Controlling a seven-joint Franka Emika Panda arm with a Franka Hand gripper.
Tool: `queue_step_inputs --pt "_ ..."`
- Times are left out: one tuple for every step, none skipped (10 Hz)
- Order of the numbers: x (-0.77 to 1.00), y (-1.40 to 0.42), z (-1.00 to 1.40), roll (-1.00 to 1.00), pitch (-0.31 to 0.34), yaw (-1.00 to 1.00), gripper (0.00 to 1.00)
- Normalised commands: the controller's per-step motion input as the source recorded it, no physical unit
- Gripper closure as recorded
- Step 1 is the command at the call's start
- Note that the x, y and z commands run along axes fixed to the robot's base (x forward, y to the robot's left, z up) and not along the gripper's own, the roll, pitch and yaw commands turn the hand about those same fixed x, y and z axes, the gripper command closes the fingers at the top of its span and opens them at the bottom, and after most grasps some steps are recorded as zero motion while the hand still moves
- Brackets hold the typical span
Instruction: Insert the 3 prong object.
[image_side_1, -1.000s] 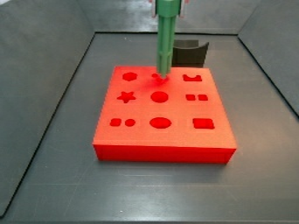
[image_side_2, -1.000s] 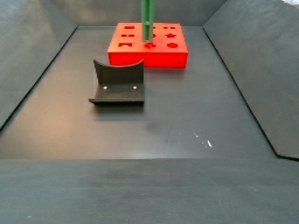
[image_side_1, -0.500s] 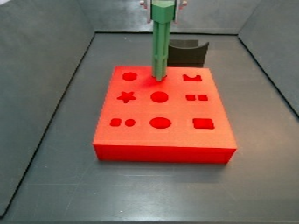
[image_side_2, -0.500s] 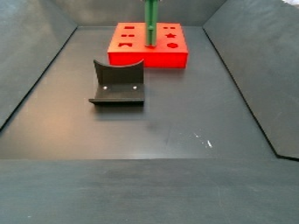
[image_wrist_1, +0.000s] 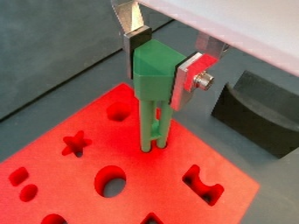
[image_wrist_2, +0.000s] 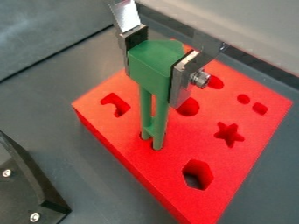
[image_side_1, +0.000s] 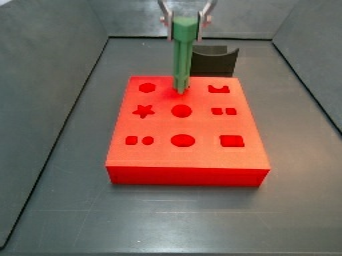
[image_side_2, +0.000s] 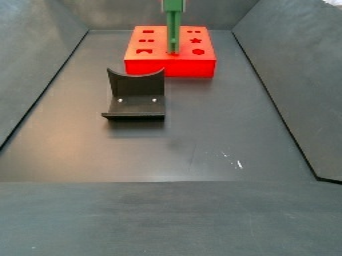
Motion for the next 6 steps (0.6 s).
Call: queue_step_inputs --pt "0.10 -0.01 -0.40 0.19 0.003 0.00 1.00" --pt "0.09 0.00 -0.42 0.18 0.050 0.00 1.00" --pt "0.07 0.00 -0.43 0.14 0.054 0.00 1.00" --pt "0.03 0.00 -0.42 0.14 0.050 0.00 1.00" --pt "0.05 0.00 -0.27 0.07 0.037 0.00 1.00" --pt "0.00 0.00 0.00 0.00 0.000 0.00 1.00"
